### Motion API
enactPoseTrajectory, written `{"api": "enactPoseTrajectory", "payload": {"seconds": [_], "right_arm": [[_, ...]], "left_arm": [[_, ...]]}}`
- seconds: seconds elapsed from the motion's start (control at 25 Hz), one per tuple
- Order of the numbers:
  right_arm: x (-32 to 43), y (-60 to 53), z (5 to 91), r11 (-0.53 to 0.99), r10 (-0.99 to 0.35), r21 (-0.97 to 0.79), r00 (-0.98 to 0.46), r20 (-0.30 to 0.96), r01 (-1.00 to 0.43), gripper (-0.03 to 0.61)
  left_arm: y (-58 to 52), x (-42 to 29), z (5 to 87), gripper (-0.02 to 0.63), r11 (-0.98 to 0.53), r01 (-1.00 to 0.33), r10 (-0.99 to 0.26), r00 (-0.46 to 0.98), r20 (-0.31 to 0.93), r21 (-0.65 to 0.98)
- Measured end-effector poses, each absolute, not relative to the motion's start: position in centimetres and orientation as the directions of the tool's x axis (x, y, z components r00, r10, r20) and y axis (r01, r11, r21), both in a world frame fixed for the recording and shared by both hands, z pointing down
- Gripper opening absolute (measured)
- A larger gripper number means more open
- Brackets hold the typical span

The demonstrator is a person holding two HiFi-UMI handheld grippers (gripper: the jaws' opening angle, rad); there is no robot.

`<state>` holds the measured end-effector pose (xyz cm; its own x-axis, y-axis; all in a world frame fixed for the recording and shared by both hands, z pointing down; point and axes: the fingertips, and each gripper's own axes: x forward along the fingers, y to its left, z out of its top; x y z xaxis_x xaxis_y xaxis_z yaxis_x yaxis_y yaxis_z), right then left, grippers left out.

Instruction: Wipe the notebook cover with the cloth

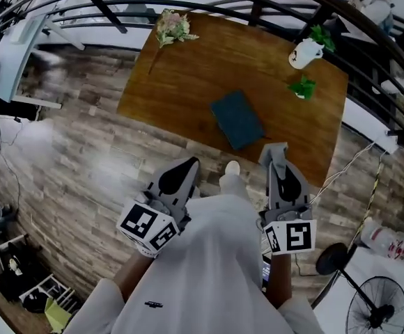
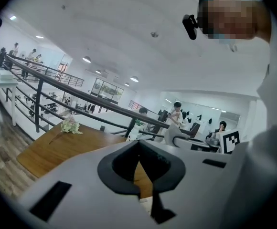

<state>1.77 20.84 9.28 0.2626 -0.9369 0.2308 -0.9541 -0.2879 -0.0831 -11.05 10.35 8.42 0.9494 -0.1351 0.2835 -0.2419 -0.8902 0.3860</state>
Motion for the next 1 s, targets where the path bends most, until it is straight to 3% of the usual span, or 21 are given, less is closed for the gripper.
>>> {"api": "enactPoseTrajectory", "payload": {"seconds": [0.52, 1.0], "right_arm": [[7.4, 17.8, 10.5, -0.045, -0.974, -0.078, 0.026, 0.227, -0.996, 0.043], [9.4, 13.3, 13.3, 0.070, -0.953, -0.082, -0.091, 0.291, -0.994, 0.043]], "left_arm": [[10.7, -8.3, 8.7, 0.018, -0.825, -0.452, -0.372, 0.886, 0.277, 0.340], [8.5, -6.1, 11.9, 0.018, -0.760, -0.526, -0.417, 0.845, 0.334, 0.381]]}}
